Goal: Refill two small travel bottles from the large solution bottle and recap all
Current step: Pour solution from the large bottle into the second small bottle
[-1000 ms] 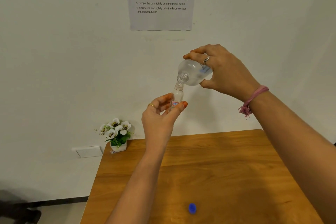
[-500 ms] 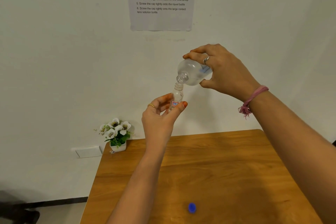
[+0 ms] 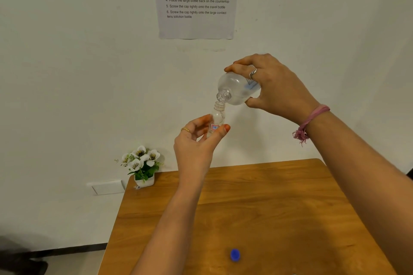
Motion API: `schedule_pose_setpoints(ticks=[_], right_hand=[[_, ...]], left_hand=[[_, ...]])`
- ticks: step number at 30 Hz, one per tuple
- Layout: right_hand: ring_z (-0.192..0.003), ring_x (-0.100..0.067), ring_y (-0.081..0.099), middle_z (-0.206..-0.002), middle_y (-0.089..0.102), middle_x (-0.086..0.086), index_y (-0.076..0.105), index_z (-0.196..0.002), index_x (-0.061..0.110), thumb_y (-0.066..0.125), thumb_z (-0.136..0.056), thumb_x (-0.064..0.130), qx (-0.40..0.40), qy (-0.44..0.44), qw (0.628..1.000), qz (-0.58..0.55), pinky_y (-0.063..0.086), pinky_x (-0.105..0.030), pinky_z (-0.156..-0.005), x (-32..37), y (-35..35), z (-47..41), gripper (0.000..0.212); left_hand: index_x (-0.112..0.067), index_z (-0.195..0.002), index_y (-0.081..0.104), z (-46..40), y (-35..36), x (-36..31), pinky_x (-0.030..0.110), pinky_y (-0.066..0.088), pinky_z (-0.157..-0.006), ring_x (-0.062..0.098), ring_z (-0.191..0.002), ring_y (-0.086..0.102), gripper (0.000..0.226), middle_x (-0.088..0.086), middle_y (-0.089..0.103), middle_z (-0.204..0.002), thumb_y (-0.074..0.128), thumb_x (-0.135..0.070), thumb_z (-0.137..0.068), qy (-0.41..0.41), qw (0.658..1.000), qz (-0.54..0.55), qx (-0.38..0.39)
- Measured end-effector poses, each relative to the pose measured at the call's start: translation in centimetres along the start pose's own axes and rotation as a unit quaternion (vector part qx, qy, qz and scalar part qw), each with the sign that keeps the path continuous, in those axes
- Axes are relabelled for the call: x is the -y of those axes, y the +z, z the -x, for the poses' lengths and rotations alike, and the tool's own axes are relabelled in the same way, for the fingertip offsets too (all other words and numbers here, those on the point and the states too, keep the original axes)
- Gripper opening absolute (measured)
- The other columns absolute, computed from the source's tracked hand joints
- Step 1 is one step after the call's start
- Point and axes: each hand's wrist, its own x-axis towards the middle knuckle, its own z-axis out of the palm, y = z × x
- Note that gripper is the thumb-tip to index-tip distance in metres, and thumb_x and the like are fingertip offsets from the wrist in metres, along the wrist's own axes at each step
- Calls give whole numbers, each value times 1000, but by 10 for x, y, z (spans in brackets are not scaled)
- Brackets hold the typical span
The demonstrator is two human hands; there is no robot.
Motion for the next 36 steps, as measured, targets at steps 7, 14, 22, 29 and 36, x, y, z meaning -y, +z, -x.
schedule_pose_setpoints(ticks=[7,14,22,29,36], right_hand=[[-113,-29,50,-125,57,-7,52,-129,22,78,-68,11,-1,-3,1000,-3,44,-38,-90,0,-1,0,68],[-111,-30,51,-124,58,-7,53,-129,21,78,-67,9,-6,-9,1000,0,45,-39,-86,0,-1,0,68],[-111,-29,51,-123,58,-6,53,-129,22,78,-67,10,-6,-9,1000,1,45,-39,-87,-1,0,-1,68],[-112,-29,50,-124,57,-6,52,-129,22,78,-67,10,-1,-8,1000,3,44,-38,-87,0,0,-1,69],[-113,-28,49,-125,57,-5,52,-130,23,77,-68,10,4,-4,1000,3,43,-36,-87,1,1,-2,68]], left_hand=[[-20,-100,69,2,1,-1,18,56,-75,8,-93,70,37,-3,74,-96,85,-18,-67,-4,1000,3,0],[-20,-101,69,1,1,0,19,56,-76,10,-95,69,38,-2,74,-97,86,-20,-67,-3,1000,2,-1],[-17,-102,69,0,1,0,17,56,-74,9,-93,69,38,-1,74,-97,85,-18,-67,-1,1000,4,-2],[-23,-98,68,-1,0,0,19,56,-77,8,-93,69,35,-3,74,-97,85,-18,-68,1,1000,3,1],[-23,-98,68,-1,0,1,18,56,-75,8,-92,69,35,-2,74,-96,85,-18,-67,-4,1000,2,-2]])
